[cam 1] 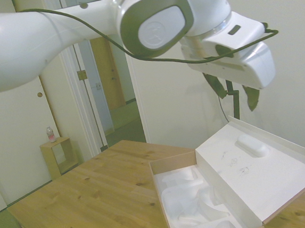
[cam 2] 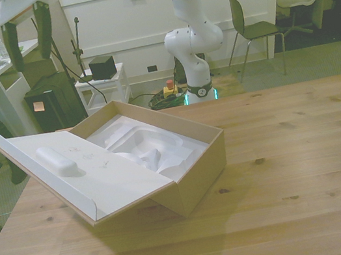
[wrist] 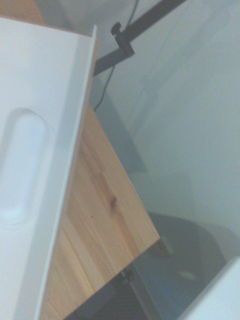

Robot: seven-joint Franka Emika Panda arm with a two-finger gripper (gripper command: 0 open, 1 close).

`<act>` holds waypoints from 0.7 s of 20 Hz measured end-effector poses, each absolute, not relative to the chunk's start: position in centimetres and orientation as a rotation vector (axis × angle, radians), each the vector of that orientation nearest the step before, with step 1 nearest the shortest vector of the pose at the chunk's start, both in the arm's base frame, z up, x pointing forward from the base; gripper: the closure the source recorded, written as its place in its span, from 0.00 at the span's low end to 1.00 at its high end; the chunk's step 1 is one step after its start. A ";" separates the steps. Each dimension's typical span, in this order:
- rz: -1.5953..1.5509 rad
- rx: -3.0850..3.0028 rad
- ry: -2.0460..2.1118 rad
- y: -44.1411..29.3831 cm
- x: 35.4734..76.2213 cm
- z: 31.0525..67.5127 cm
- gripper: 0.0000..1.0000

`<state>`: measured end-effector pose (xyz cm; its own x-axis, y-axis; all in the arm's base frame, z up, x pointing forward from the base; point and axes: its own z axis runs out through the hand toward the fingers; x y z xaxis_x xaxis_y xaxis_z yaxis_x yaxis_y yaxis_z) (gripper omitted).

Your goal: Close the box

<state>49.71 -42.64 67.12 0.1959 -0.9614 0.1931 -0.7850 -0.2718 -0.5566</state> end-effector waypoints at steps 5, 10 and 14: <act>-0.802 -2.118 1.689 -47.0 52.2 66.2 0.00; -0.817 -2.094 1.754 -50.6 53.6 64.6 0.00; -0.789 -2.091 1.776 -52.2 55.5 61.7 0.00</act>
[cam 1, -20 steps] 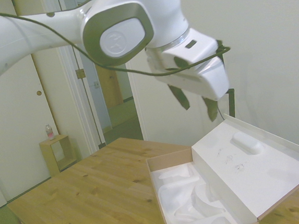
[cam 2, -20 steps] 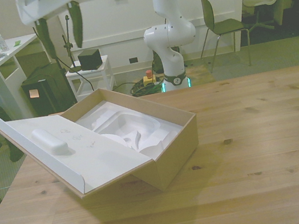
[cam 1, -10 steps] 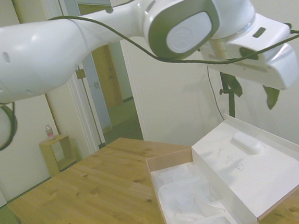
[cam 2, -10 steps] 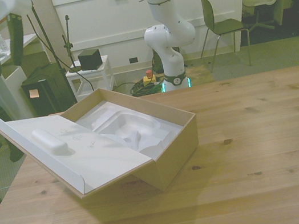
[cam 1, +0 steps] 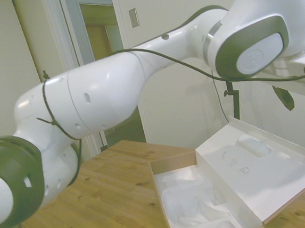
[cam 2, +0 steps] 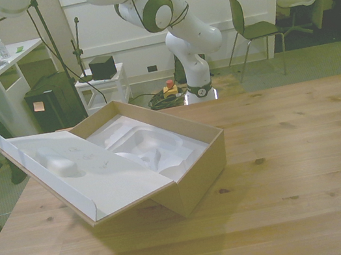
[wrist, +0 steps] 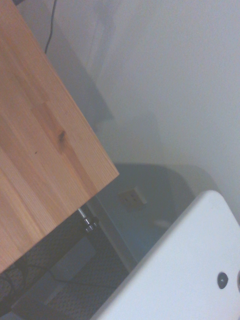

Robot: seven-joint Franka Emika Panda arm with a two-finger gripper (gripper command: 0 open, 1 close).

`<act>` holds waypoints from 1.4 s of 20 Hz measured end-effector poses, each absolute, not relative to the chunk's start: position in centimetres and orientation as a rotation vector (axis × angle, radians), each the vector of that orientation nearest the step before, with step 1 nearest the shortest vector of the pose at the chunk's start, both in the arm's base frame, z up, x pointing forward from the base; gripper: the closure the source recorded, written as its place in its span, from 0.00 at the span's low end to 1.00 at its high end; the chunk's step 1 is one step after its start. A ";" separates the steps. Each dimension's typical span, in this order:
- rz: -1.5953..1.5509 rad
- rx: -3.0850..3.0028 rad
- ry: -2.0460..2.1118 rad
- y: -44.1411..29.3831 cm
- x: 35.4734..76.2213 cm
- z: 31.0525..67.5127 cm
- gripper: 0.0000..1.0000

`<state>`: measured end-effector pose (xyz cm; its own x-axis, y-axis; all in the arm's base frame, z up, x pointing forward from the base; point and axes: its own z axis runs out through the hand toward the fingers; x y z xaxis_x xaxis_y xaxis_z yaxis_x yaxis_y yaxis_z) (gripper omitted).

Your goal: Close the box

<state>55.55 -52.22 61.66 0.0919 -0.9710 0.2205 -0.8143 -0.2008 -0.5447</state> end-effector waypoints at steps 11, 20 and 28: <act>-0.668 -2.102 1.772 -52.5 58.7 55.6 0.00; -0.501 -2.075 1.780 -50.7 61.4 51.0 0.00; -0.326 -2.112 1.463 -42.7 59.4 62.4 0.00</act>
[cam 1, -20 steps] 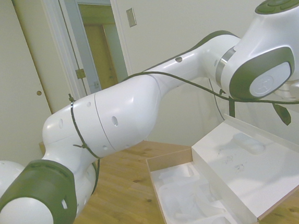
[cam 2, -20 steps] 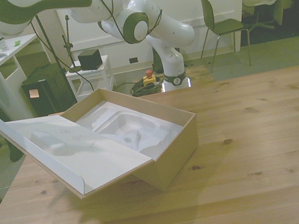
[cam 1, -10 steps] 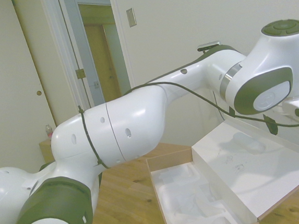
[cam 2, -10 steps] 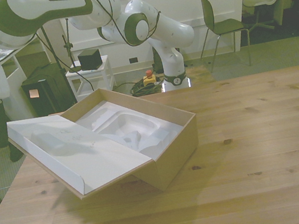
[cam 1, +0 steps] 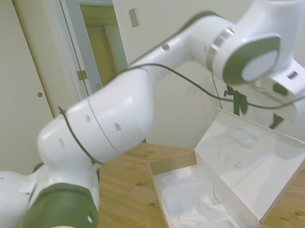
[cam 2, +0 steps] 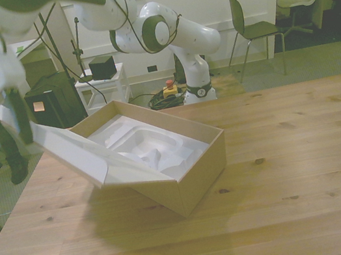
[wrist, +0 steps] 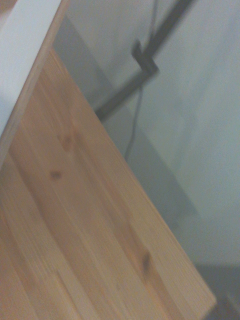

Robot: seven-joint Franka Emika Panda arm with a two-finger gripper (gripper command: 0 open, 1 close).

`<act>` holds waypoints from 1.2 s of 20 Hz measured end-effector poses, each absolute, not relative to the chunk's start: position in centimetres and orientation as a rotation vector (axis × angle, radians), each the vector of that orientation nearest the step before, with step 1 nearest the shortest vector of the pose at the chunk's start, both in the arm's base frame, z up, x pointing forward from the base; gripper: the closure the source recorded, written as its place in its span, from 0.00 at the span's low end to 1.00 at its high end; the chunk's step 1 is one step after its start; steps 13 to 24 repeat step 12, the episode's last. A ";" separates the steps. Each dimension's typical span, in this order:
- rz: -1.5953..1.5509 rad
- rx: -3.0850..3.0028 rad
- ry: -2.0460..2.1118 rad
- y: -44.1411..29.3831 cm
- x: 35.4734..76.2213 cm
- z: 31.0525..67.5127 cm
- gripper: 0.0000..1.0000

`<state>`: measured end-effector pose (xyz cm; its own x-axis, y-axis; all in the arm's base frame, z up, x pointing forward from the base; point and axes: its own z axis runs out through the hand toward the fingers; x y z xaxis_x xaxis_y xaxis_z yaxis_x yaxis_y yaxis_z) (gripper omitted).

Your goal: Close the box

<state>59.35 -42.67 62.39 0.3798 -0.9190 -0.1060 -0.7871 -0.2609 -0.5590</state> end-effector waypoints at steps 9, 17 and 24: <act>0.065 -2.363 1.068 -32.9 57.8 64.9 0.00; 0.046 -2.446 1.048 -30.2 58.8 65.8 0.00; 0.046 -2.446 1.048 -30.2 58.8 65.8 0.00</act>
